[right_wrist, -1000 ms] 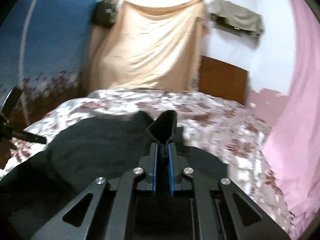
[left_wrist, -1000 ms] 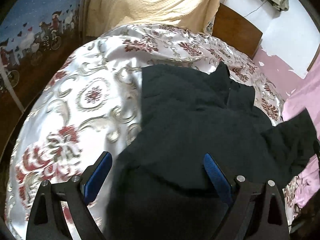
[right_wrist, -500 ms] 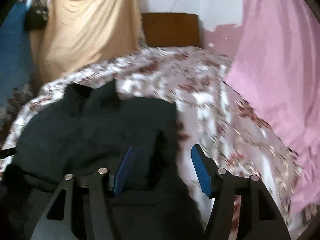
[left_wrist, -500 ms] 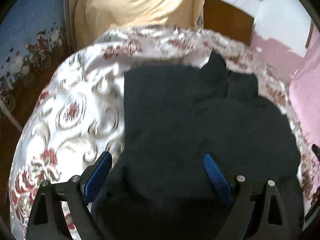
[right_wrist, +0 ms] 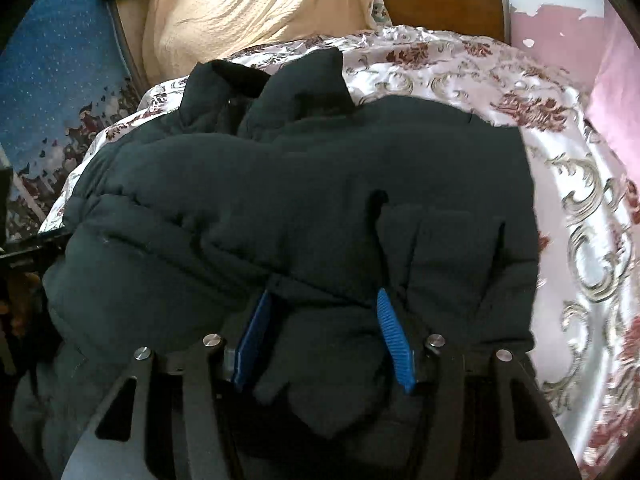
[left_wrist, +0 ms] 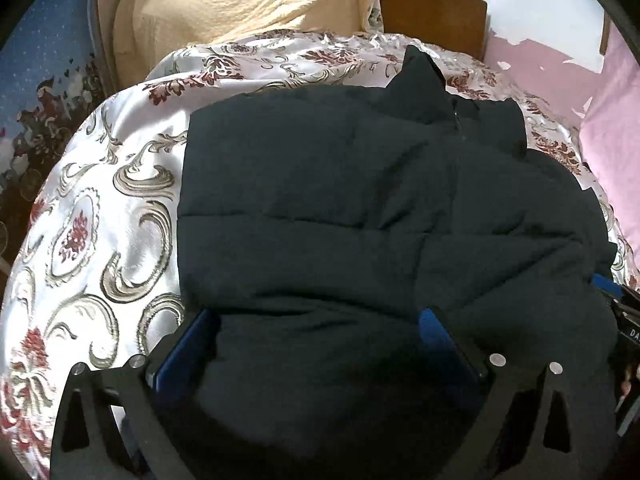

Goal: Fold large clothes

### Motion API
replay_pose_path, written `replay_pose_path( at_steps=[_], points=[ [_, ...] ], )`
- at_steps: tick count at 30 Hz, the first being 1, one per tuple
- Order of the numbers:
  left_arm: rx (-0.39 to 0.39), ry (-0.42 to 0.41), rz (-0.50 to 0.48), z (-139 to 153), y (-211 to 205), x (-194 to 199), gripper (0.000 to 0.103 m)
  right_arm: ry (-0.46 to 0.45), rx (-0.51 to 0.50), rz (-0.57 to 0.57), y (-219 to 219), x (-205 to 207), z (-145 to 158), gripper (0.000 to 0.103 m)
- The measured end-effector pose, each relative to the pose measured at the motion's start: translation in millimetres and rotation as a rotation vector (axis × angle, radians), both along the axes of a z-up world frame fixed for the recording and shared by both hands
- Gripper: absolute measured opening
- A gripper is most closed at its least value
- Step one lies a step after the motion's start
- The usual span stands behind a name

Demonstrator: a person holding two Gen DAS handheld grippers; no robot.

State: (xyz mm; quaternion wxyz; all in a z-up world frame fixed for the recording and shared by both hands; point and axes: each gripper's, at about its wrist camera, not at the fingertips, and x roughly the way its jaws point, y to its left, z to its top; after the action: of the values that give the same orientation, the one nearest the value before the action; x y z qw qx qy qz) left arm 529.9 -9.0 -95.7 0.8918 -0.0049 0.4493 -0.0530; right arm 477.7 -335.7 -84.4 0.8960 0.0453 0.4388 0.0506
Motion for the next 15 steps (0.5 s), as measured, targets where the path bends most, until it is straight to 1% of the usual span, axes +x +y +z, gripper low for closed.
replay_pose_path(
  at_steps=[3, 6, 9, 10, 11, 12, 13, 15],
  points=[
    [0.015, -0.021, 0.003, -3, -2, 0, 0.103, -0.003, 0.031, 0.000, -2, 1, -8, 0.051],
    [0.011, -0.034, 0.006, -7, -3, 0, 0.103, -0.016, 0.048, -0.005, -3, 2, -14, 0.051],
    [-0.023, -0.039, 0.008, -5, 2, -2, 0.103, -0.023, 0.042, -0.006, -2, 3, -15, 0.051],
    [-0.046, -0.024, 0.012, 0, 8, -1, 0.103, -0.025, 0.046, -0.005, -4, 2, -13, 0.051],
    [-0.056, 0.001, 0.015, 3, 11, 0, 0.103, -0.024, 0.056, 0.000, -5, 1, -9, 0.054],
    [-0.069, 0.036, 0.019, 8, 15, 2, 0.103, -0.015, 0.068, 0.008, -7, 0, -3, 0.061],
    [-0.095, 0.065, 0.025, 14, 20, 5, 0.103, -0.003, 0.074, 0.017, -8, 1, 4, 0.064],
    [-0.162, 0.071, 0.042, 30, 28, 14, 0.103, -0.004, 0.061, 0.021, -8, 3, 26, 0.077]
  ],
)
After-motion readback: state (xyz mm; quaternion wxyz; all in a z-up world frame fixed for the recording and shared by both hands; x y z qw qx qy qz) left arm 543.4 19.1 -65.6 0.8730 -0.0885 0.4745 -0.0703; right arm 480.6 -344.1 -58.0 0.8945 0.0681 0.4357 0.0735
